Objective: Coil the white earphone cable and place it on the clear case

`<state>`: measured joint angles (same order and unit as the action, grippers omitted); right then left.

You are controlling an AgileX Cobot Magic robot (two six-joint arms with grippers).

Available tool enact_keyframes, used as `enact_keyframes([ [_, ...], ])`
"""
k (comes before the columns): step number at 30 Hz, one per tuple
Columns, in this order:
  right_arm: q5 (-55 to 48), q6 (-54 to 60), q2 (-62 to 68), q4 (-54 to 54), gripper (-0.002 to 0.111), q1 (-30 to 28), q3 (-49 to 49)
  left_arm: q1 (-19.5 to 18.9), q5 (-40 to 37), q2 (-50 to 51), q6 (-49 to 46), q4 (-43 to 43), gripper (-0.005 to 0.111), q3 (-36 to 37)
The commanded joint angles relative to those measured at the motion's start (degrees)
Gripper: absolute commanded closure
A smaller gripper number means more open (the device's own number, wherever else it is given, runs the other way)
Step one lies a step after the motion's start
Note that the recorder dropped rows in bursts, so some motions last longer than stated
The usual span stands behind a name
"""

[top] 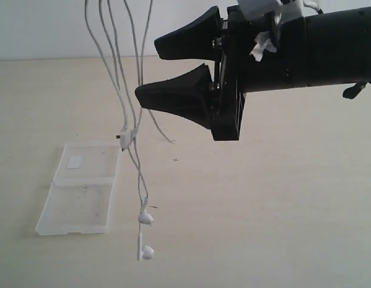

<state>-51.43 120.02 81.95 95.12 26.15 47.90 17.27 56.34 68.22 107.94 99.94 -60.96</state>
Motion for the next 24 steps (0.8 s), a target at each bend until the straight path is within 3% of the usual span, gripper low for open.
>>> enact_keyframes([
  [1, 0.53, 0.72, 0.23, -2.56, 0.037, -0.11, 0.53, -0.17, 2.38, -0.32, 0.67, 0.00, 0.107, -0.49],
  [8, -4.82, 0.61, 0.23, -5.80, 0.042, -0.11, 0.53, -0.17, 10.44, -0.32, -1.90, 0.00, 0.107, -0.49],
  [11, -5.43, 0.61, 0.23, -7.11, 0.042, -0.11, 0.53, -0.42, 10.44, -0.32, -4.13, 0.00, 0.107, -0.49],
  [17, -10.91, 0.61, 0.23, -6.76, 0.042, -0.11, 0.53, -4.73, 10.44, 0.94, -6.98, 0.00, 0.107, -0.49],
  [24, -11.87, 0.61, 0.23, -4.12, 0.042, -0.11, 0.53, -4.73, 10.33, 5.16, -12.52, -2.84, 0.107, -0.49],
])
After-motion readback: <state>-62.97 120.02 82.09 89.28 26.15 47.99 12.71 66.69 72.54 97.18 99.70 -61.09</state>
